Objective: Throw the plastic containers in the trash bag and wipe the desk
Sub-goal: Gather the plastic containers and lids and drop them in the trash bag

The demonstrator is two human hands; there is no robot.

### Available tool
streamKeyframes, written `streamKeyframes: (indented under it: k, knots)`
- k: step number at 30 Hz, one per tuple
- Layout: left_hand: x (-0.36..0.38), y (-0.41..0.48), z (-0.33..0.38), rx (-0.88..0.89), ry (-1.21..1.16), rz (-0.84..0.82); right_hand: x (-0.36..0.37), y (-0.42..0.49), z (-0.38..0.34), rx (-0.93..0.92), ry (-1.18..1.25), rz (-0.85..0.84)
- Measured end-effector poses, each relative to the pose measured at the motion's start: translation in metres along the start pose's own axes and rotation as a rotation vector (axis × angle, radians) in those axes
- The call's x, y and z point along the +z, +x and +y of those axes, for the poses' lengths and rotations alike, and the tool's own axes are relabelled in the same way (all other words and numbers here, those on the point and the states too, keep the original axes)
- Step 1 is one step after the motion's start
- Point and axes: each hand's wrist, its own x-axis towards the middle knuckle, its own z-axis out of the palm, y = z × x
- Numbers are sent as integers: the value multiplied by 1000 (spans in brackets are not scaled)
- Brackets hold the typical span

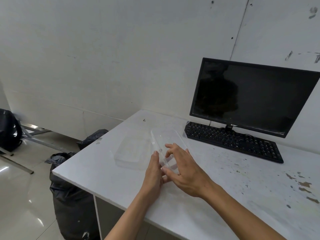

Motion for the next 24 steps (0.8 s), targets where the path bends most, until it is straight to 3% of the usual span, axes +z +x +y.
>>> streamKeyframes:
  k: [4,6,8,11,14,16,19,24]
  knots:
    - [0,-1,0,22,0,-30,4,-1,1,-27,-18,-29]
    - [-1,0,-1,10,-10,-25,-3,2,4,27,115,-44]
    - [-2,0,-3,5,-27,-20,-15,6,9,102,254,73]
    - [-2,-2,0,-1,-90,-22,-31,12,23,292,170,299]
    - [2,-6,7,-12,-86,-14,-40,13,29,548,304,66]
    - [3,-11,11,-10,76,-9,-41,11,26,606,513,-58]
    - [1,-21,21,3,358,-115,-42,11,19,563,611,30]
    - [-13,-33,47,18,458,-117,-36,17,-2,496,691,68]
